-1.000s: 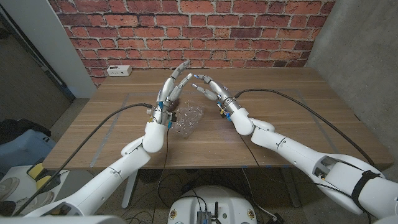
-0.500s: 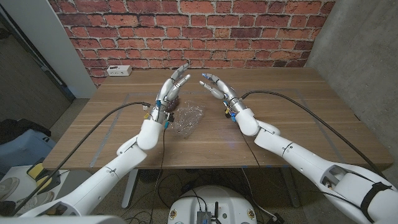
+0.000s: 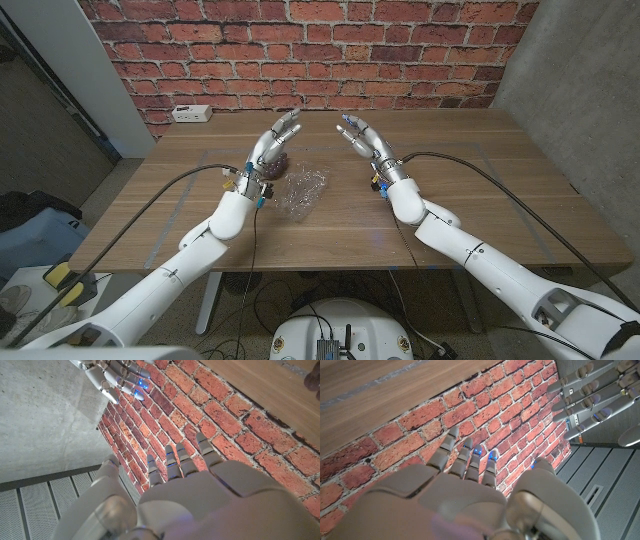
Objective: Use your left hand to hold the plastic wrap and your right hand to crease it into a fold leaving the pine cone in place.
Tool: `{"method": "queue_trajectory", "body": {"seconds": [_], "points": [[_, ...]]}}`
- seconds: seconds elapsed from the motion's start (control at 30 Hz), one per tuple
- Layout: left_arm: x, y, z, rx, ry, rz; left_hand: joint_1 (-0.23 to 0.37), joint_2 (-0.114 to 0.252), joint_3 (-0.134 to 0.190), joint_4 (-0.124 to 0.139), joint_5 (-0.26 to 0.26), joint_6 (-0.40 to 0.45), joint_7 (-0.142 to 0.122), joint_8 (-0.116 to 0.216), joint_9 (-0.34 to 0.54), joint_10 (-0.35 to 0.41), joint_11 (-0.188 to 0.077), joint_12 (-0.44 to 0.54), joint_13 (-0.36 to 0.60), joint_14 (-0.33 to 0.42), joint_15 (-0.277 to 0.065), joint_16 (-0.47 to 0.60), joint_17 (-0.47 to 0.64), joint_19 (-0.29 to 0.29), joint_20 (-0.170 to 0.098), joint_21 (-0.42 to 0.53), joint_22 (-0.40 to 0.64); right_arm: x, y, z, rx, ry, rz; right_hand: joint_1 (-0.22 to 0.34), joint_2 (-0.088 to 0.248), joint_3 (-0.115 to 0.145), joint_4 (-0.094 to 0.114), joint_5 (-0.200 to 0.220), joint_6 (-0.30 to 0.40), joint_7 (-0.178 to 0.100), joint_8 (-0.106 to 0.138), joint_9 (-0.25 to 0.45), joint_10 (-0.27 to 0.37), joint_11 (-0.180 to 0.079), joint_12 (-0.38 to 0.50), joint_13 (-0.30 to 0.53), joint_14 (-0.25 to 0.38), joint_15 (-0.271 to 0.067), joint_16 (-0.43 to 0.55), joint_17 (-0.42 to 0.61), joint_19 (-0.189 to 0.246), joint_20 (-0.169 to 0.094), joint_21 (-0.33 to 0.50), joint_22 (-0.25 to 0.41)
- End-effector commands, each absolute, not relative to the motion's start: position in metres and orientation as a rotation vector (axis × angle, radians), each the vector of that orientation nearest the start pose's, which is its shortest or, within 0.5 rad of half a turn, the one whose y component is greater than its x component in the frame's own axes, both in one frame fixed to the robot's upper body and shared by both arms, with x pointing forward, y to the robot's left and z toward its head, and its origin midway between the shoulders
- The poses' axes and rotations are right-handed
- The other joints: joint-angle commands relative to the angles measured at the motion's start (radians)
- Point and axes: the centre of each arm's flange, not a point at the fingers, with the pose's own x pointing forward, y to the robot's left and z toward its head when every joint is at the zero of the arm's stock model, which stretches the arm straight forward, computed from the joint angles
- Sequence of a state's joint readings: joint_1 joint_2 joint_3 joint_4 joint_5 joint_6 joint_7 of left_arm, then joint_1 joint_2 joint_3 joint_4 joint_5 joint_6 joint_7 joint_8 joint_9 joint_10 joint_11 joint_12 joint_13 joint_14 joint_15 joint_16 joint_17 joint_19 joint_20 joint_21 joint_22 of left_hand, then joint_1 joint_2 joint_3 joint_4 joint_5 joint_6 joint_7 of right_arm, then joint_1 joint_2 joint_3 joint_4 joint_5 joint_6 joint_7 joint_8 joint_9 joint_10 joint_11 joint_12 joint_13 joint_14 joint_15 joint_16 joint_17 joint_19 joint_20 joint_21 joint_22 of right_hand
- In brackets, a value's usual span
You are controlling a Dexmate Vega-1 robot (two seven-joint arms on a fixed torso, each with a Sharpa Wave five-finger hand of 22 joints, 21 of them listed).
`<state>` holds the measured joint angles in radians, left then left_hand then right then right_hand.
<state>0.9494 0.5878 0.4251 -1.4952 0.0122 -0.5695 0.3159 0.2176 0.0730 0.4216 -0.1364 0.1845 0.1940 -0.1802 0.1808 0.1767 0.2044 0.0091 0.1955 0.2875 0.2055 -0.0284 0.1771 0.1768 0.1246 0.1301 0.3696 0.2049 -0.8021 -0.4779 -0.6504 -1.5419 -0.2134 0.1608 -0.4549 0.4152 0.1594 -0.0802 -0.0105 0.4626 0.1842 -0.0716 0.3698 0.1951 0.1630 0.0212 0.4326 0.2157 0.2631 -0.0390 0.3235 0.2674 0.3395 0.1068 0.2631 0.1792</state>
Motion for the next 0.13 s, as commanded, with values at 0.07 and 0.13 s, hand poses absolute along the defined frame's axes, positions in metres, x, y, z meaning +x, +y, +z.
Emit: {"method": "queue_trajectory", "body": {"seconds": [0.07, 0.13], "points": [[0.586, 0.253, -0.022, 0.474, -0.959, -0.177, -0.009, 0.0, 0.008, 0.001, 0.0, -0.003, 0.006, 0.0, 0.003, -0.003, -0.002, 0.001, 0.0, -0.003, 0.002, 0.002, 0.002, -0.006, 0.008, 0.0, 0.001, 0.556, -0.172, -0.016, -0.524, -0.918, -0.196, 0.006, -0.004, 0.007, 0.001, -0.005, 0.016, 0.0, -0.004, 0.0, 0.021, -0.001, -0.004, 0.0, 0.019, -0.008, 0.008, 0.002, 0.016, 0.022, 0.011, 0.005], [0.588, 0.254, -0.023, 0.455, -0.955, -0.189, -0.009, 0.0, 0.008, 0.001, 0.0, -0.006, 0.006, -0.001, 0.003, -0.004, -0.001, 0.0, -0.001, -0.005, 0.002, 0.002, 0.002, -0.007, 0.008, -0.001, 0.001, 0.549, -0.172, -0.016, -0.506, -0.932, -0.212, 0.005, -0.005, 0.008, 0.002, -0.007, 0.016, -0.003, -0.006, 0.0, 0.023, -0.002, -0.006, 0.0, 0.021, -0.009, 0.009, 0.002, 0.02, 0.033, 0.011, 0.005]]}}
